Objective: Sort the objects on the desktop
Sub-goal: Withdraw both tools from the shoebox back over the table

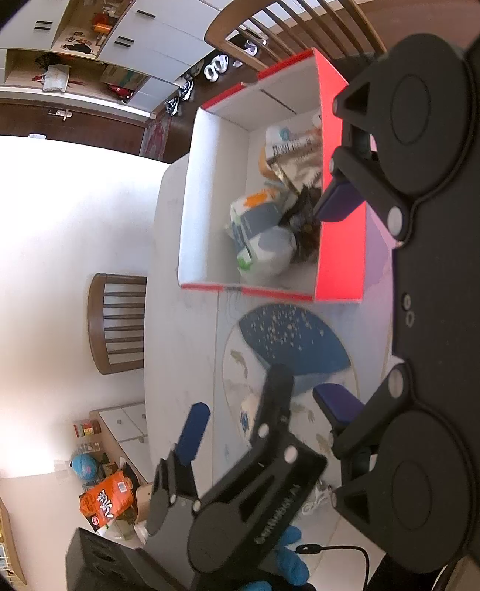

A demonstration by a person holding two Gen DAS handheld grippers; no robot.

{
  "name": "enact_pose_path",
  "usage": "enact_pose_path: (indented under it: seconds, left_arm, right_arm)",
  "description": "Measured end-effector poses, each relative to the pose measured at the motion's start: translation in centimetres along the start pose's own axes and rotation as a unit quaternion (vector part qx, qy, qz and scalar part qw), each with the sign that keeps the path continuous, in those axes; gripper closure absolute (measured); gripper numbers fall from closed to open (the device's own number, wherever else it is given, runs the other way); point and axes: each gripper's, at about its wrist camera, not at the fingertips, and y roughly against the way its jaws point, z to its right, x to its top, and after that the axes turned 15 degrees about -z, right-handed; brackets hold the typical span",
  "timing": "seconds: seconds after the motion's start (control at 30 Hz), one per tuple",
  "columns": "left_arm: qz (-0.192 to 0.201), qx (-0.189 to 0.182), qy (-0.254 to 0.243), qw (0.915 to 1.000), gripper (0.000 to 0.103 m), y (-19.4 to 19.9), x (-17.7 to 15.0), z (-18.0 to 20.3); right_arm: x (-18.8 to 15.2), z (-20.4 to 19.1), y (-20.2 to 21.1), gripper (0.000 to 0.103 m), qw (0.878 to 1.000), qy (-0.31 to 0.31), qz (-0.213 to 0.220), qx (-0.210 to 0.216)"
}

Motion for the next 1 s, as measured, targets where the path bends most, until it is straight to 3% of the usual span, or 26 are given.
enact_pose_path:
  seconds: [0.43, 1.0]
  left_arm:
    - [0.0, 0.003, 0.025, 0.9997, 0.0, 0.9, -1.9, -3.7]
    - [-0.016, 0.045, 0.071, 0.9963, 0.0, 0.0, -4.0, -10.2]
  right_arm:
    - [-0.7, -5.7, -0.8, 0.008, 1.0, -0.021, 0.009, -0.019]
    - [-1.2, -12.1, -3.3, 0.008, 0.999, -0.023, 0.009, -0.026]
